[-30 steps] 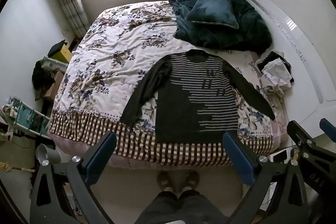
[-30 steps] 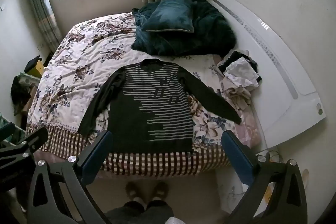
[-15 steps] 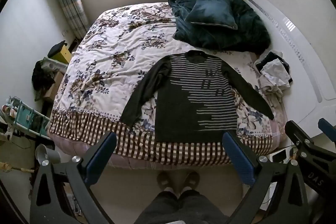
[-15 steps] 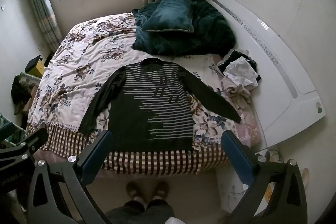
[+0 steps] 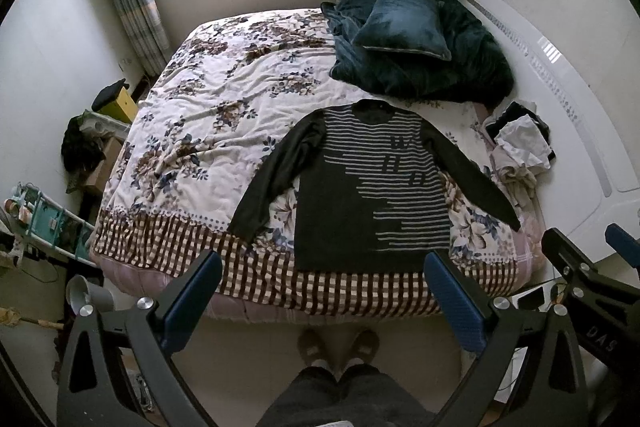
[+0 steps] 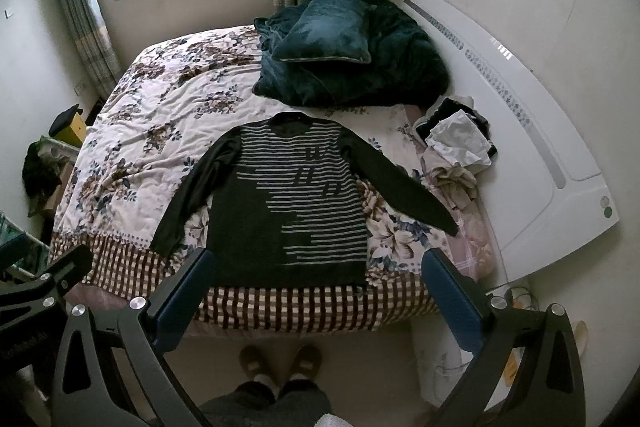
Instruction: Fold small clothes
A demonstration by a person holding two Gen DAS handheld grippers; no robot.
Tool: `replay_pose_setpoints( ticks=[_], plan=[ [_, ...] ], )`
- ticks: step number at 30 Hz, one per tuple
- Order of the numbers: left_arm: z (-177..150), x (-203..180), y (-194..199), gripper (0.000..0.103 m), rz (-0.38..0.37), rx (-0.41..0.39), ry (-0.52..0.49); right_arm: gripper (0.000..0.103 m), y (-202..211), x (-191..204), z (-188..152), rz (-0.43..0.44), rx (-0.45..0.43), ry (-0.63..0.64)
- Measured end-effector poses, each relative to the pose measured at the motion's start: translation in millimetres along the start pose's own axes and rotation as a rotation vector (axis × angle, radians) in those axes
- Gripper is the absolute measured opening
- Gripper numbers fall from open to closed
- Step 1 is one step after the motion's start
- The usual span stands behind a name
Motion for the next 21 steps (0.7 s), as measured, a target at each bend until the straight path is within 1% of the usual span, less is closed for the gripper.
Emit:
replay_pose_setpoints(
  ticks=[9,11,15,16,20,21],
  plan=[
    [0.1,-4.2,4.2,0.103,-0.002,-0.005,0.001,0.103,2.4,0.1,0.9,0.003,-0.001,-0.001],
    [0.0,-4.2,3.9,0.103,0.001,-0.007,0.001,0.103,10.6,-6.2,3.6,0.005,0.0,0.002],
    [9.6,-8.7,10.2,0.103,0.002,-0.018,0.007,0.103,13.3,-7.7,4.2,0.005,0.0,0.001],
    [20.2,-10.2,15.4,0.103,0.0,-0.021,0.009,0.103,11.3,-6.5,3.7,0.003,-0.003,0.003],
    [28.3,-10.8,18.0,0.103,-0.003,-0.028,0.013,0.103,13.9,-6.3,7.6,0.001,-0.009,0.005],
    [26.0,-10.4,17.3,0.103,-0.004,-0.031,0.014,0.103,16.4,-7.1,8.7,0.001,-0.011,0.005]
  ],
)
Point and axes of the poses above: each gripper's, at about its wrist camera, not at the fingertips, and y roughly against the way its jaws point, x to its left, z to its top, the point moved 4 cm from there along -y, roughly the way its jaws point, and after that the axes turned 6 degrees about x, right-handed, at the moved point
